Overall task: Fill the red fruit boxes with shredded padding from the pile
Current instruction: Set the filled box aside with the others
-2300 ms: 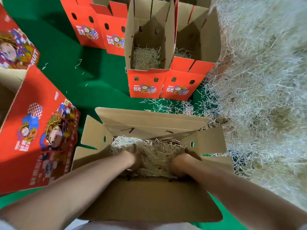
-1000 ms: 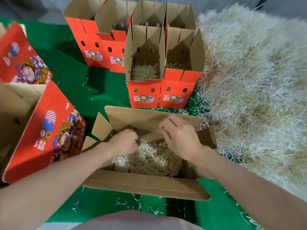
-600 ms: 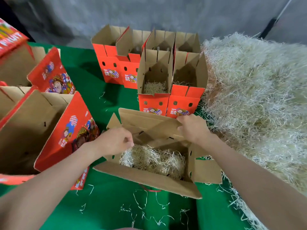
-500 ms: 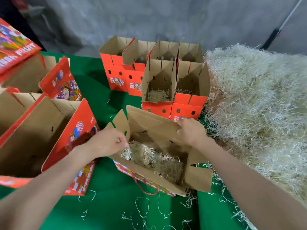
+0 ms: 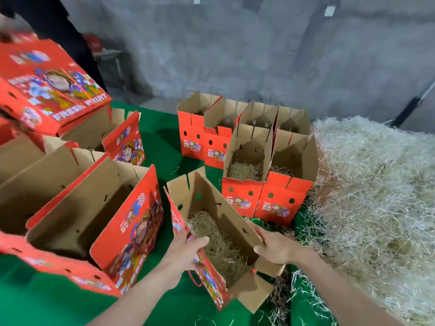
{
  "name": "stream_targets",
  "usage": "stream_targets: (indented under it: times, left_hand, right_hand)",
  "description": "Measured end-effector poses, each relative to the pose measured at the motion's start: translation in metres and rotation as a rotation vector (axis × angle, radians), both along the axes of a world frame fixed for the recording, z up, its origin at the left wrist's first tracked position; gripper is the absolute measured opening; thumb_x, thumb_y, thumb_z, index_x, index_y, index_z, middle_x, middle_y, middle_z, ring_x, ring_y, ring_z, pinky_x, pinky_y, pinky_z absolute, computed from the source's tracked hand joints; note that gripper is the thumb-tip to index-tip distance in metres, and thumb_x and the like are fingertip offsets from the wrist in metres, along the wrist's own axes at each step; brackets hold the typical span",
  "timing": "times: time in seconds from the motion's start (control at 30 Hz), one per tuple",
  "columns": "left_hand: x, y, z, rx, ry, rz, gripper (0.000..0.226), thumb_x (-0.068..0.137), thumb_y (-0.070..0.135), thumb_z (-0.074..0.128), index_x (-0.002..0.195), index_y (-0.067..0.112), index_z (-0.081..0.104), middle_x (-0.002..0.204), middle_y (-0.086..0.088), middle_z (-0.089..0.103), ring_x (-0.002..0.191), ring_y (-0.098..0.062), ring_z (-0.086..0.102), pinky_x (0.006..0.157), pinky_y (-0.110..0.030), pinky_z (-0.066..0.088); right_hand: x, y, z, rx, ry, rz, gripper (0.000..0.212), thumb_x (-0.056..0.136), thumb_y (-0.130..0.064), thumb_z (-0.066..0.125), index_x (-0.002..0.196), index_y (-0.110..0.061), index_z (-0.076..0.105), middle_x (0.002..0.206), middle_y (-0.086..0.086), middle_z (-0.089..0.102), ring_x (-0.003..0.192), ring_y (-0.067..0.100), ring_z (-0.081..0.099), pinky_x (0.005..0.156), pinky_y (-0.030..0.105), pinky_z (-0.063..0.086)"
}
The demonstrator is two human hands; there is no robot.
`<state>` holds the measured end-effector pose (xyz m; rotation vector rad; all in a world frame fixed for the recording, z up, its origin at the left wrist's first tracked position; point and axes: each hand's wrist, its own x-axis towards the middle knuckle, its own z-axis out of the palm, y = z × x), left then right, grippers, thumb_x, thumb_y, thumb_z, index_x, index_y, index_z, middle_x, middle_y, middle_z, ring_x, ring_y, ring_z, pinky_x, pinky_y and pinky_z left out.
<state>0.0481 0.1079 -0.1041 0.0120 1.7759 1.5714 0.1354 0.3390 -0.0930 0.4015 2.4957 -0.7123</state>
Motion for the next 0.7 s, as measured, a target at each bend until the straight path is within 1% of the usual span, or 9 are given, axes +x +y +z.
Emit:
stream_targets:
  times: [0.1, 0.2, 0.3, 0.37, 0.4, 0.47, 0.57, 0.63, 0.7]
  left_hand:
    - [-0.003, 0.008, 0.005, -0.001, -0.022, -0.022, 0.104, 0.081, 0.021, 0.071, 0.147, 0.038, -0.008, 0.156, 0.005, 0.013, 0.133, -0.026, 0.035, 0.085, -0.043, 0.053]
    - [-0.011, 0.012, 0.009, -0.07, 0.051, -0.063, 0.11, 0.078, 0.011, 0.068, 0.144, 0.045, -0.013, 0.154, 0.005, 0.016, 0.125, -0.026, 0.04, 0.089, -0.046, 0.048]
    - [-0.037, 0.01, 0.015, -0.104, 0.19, 0.004, 0.095, 0.076, 0.0, 0.054, 0.148, 0.039, 0.004, 0.146, -0.002, 0.037, 0.106, -0.028, 0.054, 0.082, -0.037, 0.05]
    - [-0.065, 0.009, 0.024, -0.089, 0.321, 0.046, 0.079, 0.079, -0.003, 0.046, 0.145, 0.035, 0.027, 0.121, 0.001, 0.06, 0.088, -0.024, 0.059, 0.07, -0.031, 0.048]
    - [-0.079, 0.01, 0.03, -0.091, 0.385, 0.061, 0.071, 0.081, -0.002, 0.046, 0.141, 0.036, 0.037, 0.11, 0.005, 0.065, 0.088, -0.023, 0.061, 0.07, -0.032, 0.05]
    - [-0.111, 0.016, 0.043, -0.117, 0.515, 0.074, 0.058, 0.086, 0.006, 0.051, 0.134, 0.038, 0.046, 0.101, 0.013, 0.068, 0.091, -0.014, 0.064, 0.077, -0.031, 0.054]
    - [-0.16, 0.028, 0.067, -0.097, 0.634, -0.001, 0.059, 0.087, 0.003, 0.051, 0.132, 0.04, 0.044, 0.103, 0.02, 0.063, 0.086, 0.007, 0.056, 0.069, -0.01, 0.046]
    - [-0.188, 0.033, 0.079, -0.061, 0.566, -0.1, 0.053, 0.09, 0.004, 0.052, 0.128, 0.038, 0.043, 0.103, 0.019, 0.061, 0.088, 0.005, 0.056, 0.069, -0.009, 0.044]
    - [-0.21, 0.035, 0.081, -0.164, 0.553, -0.252, 0.038, 0.094, 0.01, 0.049, 0.128, 0.028, 0.049, 0.114, 0.007, 0.063, 0.1, -0.01, 0.059, 0.078, -0.02, 0.046]
  right_hand:
    - [-0.011, -0.018, 0.006, 0.026, 0.163, -0.055, 0.057, 0.099, -0.029, 0.034, 0.148, -0.033, 0.004, 0.124, 0.006, 0.056, 0.092, 0.016, 0.057, 0.079, 0.023, 0.047]
    - [-0.026, -0.037, 0.007, -0.056, 0.229, -0.107, 0.054, 0.099, -0.036, 0.034, 0.147, -0.036, 0.009, 0.138, 0.003, 0.046, 0.111, 0.021, 0.056, 0.092, 0.027, 0.043]
    - [-0.045, -0.049, 0.003, -0.164, 0.306, -0.311, 0.05, 0.101, -0.032, 0.031, 0.148, -0.029, 0.015, 0.121, 0.003, 0.057, 0.103, 0.02, 0.057, 0.082, 0.025, 0.043]
    - [-0.06, -0.056, 0.003, -0.269, 0.372, -0.499, 0.047, 0.101, -0.029, 0.031, 0.147, -0.024, 0.022, 0.112, 0.001, 0.057, 0.105, 0.02, 0.056, 0.081, 0.025, 0.041]
    - [-0.07, -0.06, 0.005, -0.31, 0.404, -0.575, 0.046, 0.101, -0.029, 0.031, 0.146, -0.022, 0.026, 0.116, 0.002, 0.056, 0.108, 0.02, 0.054, 0.083, 0.025, 0.04]
    - [-0.093, -0.067, 0.012, -0.43, 0.478, -0.699, 0.045, 0.101, -0.029, 0.033, 0.145, -0.022, 0.028, 0.126, 0.001, 0.051, 0.113, 0.02, 0.049, 0.089, 0.027, 0.038]
    - [-0.127, -0.075, 0.031, -0.651, 0.611, -0.809, 0.049, 0.098, -0.029, 0.042, 0.145, -0.031, 0.026, 0.137, -0.003, 0.043, 0.124, 0.019, 0.041, 0.104, 0.033, 0.032]
    - [-0.146, -0.078, 0.038, -0.703, 0.644, -0.823, 0.061, 0.093, -0.027, 0.053, 0.146, -0.029, 0.022, 0.146, -0.004, 0.033, 0.133, 0.018, 0.034, 0.111, 0.039, 0.028]
    - [-0.157, -0.081, 0.037, -0.572, 0.616, -0.766, 0.079, 0.086, -0.033, 0.063, 0.148, -0.021, 0.016, 0.15, 0.0, 0.028, 0.135, 0.02, 0.03, 0.112, 0.041, 0.027]
